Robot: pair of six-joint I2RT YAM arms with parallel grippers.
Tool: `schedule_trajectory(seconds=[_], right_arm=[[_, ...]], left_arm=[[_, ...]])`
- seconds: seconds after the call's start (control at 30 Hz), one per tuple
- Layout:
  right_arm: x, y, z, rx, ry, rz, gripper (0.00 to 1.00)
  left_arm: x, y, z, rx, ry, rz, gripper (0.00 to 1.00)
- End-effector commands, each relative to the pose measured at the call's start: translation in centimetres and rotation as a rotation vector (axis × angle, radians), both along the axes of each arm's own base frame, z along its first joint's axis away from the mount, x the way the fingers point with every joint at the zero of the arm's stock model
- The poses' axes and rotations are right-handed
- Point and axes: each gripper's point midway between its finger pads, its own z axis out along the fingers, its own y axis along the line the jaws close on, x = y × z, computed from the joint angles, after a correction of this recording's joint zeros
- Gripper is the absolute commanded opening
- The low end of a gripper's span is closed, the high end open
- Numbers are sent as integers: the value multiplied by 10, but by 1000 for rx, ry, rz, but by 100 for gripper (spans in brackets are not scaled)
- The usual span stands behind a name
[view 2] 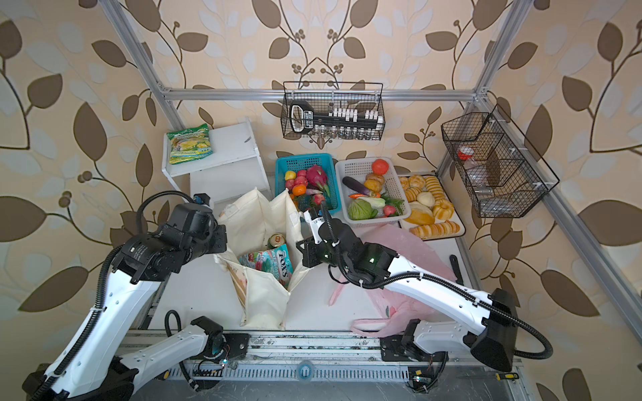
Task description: Place the mixed food into the grocery bags and tie them
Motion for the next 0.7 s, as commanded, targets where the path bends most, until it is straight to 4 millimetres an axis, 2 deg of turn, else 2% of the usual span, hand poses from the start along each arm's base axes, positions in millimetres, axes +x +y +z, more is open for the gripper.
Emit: schedule_trajectory(seconds=[0.0,0.07,0.13,0.17,0.3,0.57,0.67], right_arm=[[5,29,53,165,-89,20,0],[4,45,55,185,-90,35,0],[3,61,56,196,-98,53,0],[2,69,64,214,-104,63,0],[0,103,65,221,-108,106,0],[-12,179,65,243,-95,227,0],[-17,204,65,254,-81,263,0]], left_arm=[[16,56,46,74,-161,167,0],[18,80,48,43,-167,238,0],[20,91,60,76,-189,277,0],[21,101,63,95,-199,314,0],[21,129,72,162,-215,419,0],[15,192,80,314,-225,633,0],[11,210,80,297,-220,682,0]])
